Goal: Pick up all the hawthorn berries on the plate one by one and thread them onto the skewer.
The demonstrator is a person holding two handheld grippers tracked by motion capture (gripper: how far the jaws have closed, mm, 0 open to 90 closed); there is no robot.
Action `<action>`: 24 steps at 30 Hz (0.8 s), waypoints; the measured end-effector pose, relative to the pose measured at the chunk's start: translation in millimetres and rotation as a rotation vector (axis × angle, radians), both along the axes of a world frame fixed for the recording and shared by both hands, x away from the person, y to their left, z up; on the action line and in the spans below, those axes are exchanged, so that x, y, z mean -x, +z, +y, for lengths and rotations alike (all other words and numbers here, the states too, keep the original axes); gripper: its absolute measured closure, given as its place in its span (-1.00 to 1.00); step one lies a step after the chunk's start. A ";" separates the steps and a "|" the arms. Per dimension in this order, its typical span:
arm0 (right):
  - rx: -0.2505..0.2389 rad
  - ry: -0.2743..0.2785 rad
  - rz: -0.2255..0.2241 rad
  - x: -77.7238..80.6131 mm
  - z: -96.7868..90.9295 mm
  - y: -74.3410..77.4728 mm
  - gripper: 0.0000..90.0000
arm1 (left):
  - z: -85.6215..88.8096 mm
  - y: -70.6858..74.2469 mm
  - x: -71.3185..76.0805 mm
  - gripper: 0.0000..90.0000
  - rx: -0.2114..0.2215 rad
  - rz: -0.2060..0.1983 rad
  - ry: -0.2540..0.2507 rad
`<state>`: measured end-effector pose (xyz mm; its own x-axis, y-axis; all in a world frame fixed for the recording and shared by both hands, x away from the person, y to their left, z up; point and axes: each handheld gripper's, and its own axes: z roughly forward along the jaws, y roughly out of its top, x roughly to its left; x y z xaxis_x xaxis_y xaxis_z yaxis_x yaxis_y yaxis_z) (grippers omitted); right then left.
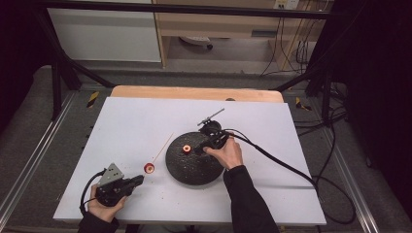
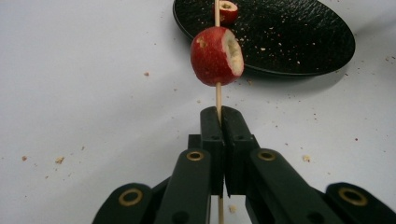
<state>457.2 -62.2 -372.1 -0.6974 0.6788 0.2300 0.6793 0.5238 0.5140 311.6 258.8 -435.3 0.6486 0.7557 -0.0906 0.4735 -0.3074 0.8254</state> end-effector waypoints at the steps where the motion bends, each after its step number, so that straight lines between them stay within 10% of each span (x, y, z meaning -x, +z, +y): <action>1: -0.012 -0.004 -0.006 1.3 0.2 0.4 0.40 | 0.0 0.0 0.0 0.96 0.001 0.000 0.000; 24: -0.285 -0.040 -0.092 29.8 2.0 -5.4 0.40 | -1.4 0.5 1.5 0.96 0.023 -0.010 0.007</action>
<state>427.4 -60.3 -377.5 -0.6982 0.6230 0.3526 0.6403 0.3232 0.6969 310.2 257.5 -434.8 0.6442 0.7580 -0.1021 0.4676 -0.2846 0.8369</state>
